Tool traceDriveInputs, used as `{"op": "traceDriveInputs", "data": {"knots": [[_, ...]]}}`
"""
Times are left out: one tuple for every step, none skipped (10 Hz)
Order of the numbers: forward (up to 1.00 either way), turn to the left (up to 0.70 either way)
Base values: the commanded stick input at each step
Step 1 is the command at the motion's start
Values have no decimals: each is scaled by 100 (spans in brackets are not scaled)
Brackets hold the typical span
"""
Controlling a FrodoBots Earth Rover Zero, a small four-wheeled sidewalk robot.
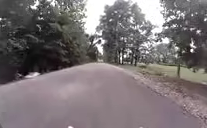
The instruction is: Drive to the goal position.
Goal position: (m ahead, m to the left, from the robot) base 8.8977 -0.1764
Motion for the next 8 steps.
{"op": "traceDriveInputs", "data": {"knots": [[100, -4], [100, -3], [100, -1], [100, 1], [75, 1], [42, 1], [31, 1], [19, 1]]}}
